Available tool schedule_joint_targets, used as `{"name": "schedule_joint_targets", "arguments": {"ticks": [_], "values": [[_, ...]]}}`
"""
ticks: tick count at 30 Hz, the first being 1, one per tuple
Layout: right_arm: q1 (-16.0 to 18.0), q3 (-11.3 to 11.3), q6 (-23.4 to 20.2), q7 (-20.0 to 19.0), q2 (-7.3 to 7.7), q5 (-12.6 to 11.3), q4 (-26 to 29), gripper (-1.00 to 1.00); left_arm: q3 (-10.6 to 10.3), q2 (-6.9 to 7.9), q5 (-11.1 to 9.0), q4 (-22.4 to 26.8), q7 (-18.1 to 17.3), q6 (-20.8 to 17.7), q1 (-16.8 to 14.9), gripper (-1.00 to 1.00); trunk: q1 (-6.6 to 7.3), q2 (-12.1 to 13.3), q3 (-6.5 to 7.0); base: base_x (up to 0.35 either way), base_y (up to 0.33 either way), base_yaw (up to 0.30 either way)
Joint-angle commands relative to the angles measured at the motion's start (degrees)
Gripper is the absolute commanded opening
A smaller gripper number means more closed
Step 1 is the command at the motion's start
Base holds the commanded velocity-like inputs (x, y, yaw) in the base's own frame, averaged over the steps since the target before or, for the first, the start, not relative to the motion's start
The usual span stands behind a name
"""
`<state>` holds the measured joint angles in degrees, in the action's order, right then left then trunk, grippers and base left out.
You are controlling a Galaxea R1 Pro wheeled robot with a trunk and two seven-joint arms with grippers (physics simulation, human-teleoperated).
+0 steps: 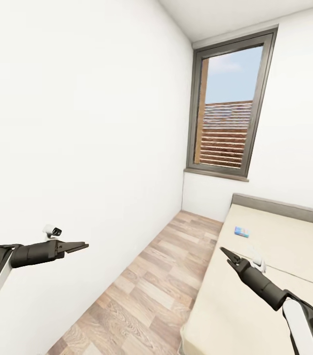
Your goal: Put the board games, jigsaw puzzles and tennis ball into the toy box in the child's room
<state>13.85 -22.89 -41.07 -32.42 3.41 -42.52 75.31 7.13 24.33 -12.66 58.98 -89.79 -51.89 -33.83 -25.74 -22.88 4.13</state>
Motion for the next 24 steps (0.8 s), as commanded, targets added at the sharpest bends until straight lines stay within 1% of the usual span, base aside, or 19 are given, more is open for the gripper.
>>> {"name": "schedule_joint_targets", "arguments": {"ticks": [1,8,11,18,24], "values": [[0.04,-0.11,-0.41,-0.07,0.00,-0.20,-0.06,1.00,-0.01,0.02,0.00,0.00,-0.21,-0.63,0.00,1.00,-0.04,-0.04,-0.11,0.258,0.075,-0.115],[0.04,-0.13,-0.44,-0.04,0.02,-0.20,-0.15,1.00,-0.01,0.01,-0.02,0.00,-0.21,-0.60,0.00,1.00,-0.04,-0.04,-0.71,0.268,0.044,-0.127],[0.04,-0.22,-0.46,-0.05,0.02,-0.20,-0.15,1.00,-0.01,-0.01,-0.07,0.00,-0.21,-0.59,0.00,1.00,-0.04,-0.04,-0.95,0.176,0.010,-0.150],[0.04,-1.25,-0.50,-0.10,0.02,-0.20,-0.16,1.00,-0.01,0.02,-0.16,0.00,-0.21,-0.65,0.00,1.00,-0.04,-0.04,-1.40,0.046,0.002,-0.183],[0.04,-1.46,-0.50,-0.10,0.02,-0.22,-0.16,1.00,-0.01,0.02,-0.17,0.00,-0.21,-0.63,0.00,1.00,-0.04,-0.04,-1.64,0.006,0.000,-0.227]]}}
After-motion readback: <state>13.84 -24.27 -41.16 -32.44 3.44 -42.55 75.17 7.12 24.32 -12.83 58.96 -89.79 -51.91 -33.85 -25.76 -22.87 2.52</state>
